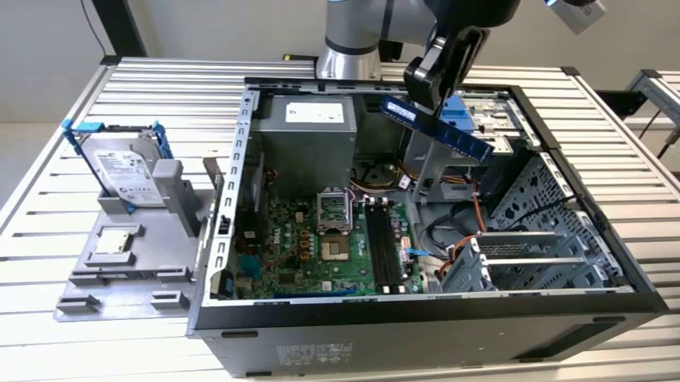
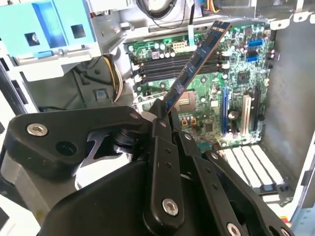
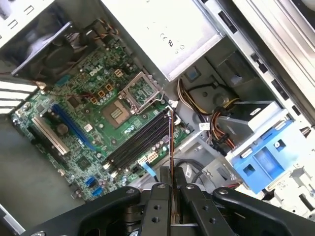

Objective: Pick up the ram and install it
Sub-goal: 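Insert the ram into the slot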

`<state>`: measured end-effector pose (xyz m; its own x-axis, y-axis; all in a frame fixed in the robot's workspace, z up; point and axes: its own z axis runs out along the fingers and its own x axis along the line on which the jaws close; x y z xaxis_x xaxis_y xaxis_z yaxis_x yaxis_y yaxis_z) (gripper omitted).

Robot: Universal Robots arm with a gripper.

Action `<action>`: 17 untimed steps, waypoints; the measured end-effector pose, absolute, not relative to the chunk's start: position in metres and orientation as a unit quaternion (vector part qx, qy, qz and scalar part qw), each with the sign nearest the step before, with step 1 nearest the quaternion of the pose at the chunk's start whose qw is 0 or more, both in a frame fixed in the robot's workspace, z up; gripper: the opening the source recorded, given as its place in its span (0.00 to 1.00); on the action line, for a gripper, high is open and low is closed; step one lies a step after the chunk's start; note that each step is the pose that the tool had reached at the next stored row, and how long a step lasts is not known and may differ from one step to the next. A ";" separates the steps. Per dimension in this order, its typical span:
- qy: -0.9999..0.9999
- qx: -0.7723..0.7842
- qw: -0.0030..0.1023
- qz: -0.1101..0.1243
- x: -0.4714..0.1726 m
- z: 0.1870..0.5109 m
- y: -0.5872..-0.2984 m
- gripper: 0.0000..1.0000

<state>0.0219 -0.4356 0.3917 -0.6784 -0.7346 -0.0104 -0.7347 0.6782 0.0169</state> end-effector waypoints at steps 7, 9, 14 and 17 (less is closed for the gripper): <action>0.935 -0.353 0.002 0.010 0.022 0.392 -0.436 0.00; 0.941 -0.339 0.002 0.010 0.022 0.392 -0.436 0.00; 0.953 -0.303 0.002 0.010 0.022 0.392 -0.436 0.00; 0.960 -0.281 0.003 0.010 0.022 0.392 -0.436 0.00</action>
<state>0.0219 -0.4356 0.3917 -0.8415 -0.5402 -0.0105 -0.5403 0.8413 0.0169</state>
